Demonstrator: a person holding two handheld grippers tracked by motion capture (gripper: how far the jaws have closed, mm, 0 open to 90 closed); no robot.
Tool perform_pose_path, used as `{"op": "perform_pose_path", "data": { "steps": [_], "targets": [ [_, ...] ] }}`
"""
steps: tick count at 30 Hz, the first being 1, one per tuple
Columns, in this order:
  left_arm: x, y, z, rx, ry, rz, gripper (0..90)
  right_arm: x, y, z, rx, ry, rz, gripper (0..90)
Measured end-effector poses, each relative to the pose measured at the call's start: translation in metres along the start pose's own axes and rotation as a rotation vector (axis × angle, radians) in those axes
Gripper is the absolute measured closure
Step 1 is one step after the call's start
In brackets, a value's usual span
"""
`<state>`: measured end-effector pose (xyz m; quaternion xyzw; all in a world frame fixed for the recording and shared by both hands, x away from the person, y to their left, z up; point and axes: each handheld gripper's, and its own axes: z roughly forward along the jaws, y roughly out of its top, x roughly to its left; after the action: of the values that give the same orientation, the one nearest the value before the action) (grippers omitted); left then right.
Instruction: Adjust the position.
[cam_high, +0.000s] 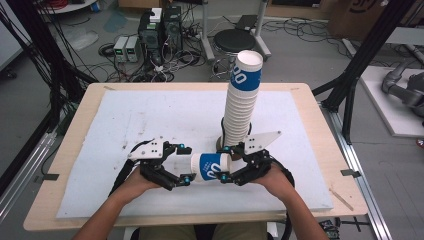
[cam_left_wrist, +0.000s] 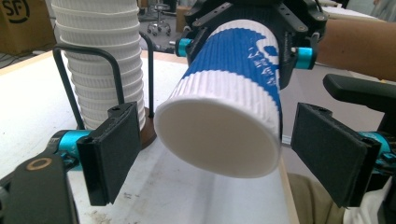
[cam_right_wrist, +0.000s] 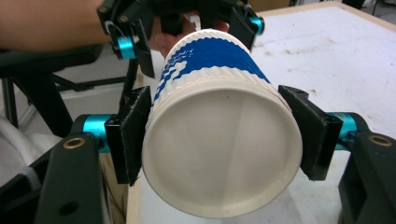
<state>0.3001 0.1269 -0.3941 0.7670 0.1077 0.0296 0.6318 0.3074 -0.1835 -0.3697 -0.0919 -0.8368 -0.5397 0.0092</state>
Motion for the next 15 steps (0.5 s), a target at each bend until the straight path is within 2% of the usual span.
{"op": "perform_pose_path", "data": {
  "steps": [8,15],
  "targets": [
    [-0.003,-0.003,0.007,-0.023,-0.018,0.002,15.9,0.000,0.001,-0.001,-0.066,0.027,0.010,30.6],
    [-0.004,-0.005,0.013,-0.027,-0.042,-0.030,15.8,-0.001,0.001,-0.001,-0.082,0.042,0.014,30.6]
  ]
}}
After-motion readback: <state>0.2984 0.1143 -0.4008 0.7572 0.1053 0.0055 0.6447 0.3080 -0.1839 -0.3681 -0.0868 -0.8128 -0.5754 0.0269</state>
